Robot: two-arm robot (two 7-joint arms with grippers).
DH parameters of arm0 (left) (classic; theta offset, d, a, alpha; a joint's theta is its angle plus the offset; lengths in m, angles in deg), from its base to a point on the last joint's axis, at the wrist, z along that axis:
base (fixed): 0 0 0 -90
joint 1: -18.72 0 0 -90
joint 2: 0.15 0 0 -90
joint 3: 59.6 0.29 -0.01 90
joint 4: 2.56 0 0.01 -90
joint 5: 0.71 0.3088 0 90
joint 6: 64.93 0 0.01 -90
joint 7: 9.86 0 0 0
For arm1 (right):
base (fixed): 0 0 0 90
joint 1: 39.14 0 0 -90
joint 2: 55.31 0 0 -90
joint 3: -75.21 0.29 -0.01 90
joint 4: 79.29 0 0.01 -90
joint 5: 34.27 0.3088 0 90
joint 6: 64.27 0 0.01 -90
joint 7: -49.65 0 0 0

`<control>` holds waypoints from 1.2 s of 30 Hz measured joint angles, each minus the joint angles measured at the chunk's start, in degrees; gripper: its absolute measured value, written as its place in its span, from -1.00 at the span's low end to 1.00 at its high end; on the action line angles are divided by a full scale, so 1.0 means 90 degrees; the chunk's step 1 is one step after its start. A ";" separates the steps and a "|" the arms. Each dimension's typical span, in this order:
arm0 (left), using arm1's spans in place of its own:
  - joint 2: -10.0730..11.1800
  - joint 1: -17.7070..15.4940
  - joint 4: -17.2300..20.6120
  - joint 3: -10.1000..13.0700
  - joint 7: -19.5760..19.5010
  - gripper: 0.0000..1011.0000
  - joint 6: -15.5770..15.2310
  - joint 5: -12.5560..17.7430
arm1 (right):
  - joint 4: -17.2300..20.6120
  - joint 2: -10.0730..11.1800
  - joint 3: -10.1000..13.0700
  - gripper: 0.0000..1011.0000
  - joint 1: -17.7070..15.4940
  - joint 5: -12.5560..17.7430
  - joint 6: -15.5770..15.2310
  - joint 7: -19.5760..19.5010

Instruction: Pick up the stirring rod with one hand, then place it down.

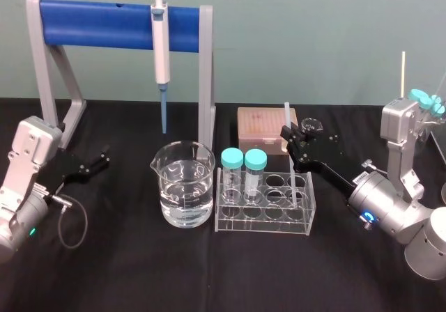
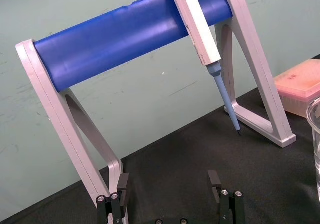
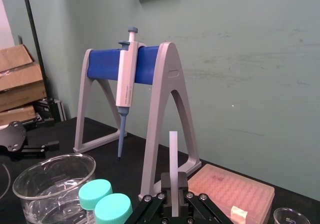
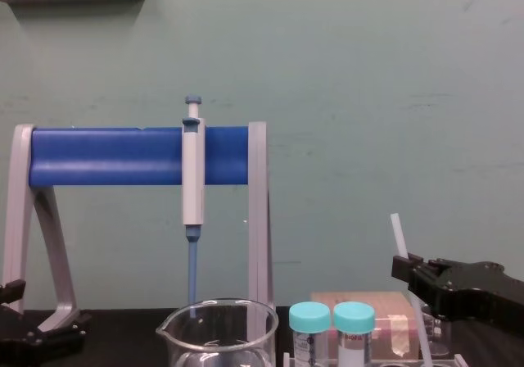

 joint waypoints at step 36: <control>0.0000 0.0000 0.0000 0.0000 0.0000 0.98 0.0000 0.0000 | -0.0004 0.0000 0.0007 0.75 0.0002 0.0044 -0.0003 0.0031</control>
